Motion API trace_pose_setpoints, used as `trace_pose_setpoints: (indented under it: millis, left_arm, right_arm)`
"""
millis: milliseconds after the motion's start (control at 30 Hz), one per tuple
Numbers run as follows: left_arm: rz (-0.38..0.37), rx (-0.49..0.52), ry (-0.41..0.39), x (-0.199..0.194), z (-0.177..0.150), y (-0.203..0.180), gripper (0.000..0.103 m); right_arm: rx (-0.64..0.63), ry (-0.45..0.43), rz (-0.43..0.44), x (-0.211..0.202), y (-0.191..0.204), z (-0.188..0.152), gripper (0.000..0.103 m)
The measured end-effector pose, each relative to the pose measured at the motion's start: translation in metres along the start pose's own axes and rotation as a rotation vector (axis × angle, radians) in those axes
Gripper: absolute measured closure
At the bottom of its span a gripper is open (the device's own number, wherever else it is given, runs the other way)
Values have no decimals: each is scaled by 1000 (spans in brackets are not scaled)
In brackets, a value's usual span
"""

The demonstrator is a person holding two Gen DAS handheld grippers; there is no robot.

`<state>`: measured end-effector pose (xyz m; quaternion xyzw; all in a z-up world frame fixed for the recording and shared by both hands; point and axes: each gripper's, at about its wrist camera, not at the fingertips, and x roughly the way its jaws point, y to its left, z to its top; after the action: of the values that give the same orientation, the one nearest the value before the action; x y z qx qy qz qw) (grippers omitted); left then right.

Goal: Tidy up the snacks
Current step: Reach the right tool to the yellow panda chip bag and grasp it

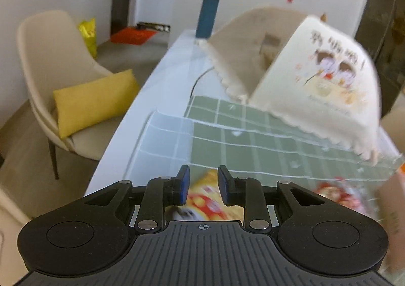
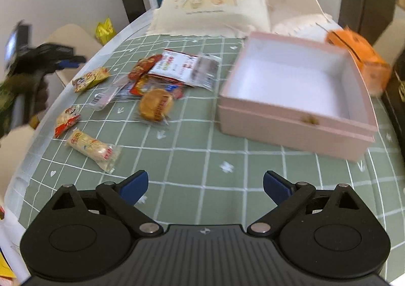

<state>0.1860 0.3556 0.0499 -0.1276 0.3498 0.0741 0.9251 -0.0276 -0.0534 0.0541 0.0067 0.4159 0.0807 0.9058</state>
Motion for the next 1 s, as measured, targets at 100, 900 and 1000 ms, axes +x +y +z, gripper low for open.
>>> trace_pose_setpoints:
  millis: [100, 900, 1000]
  left_arm:
    - [-77, 25, 91, 18, -7, 5, 76]
    - [10, -297, 117, -119, -112, 43, 75]
    - [1, -256, 156, -115, -121, 35, 75]
  right_arm:
    - [-26, -6, -33, 8, 19, 11, 5]
    - [-274, -44, 281, 81, 152, 47, 9]
    - [-278, -41, 233, 97, 176, 54, 9]
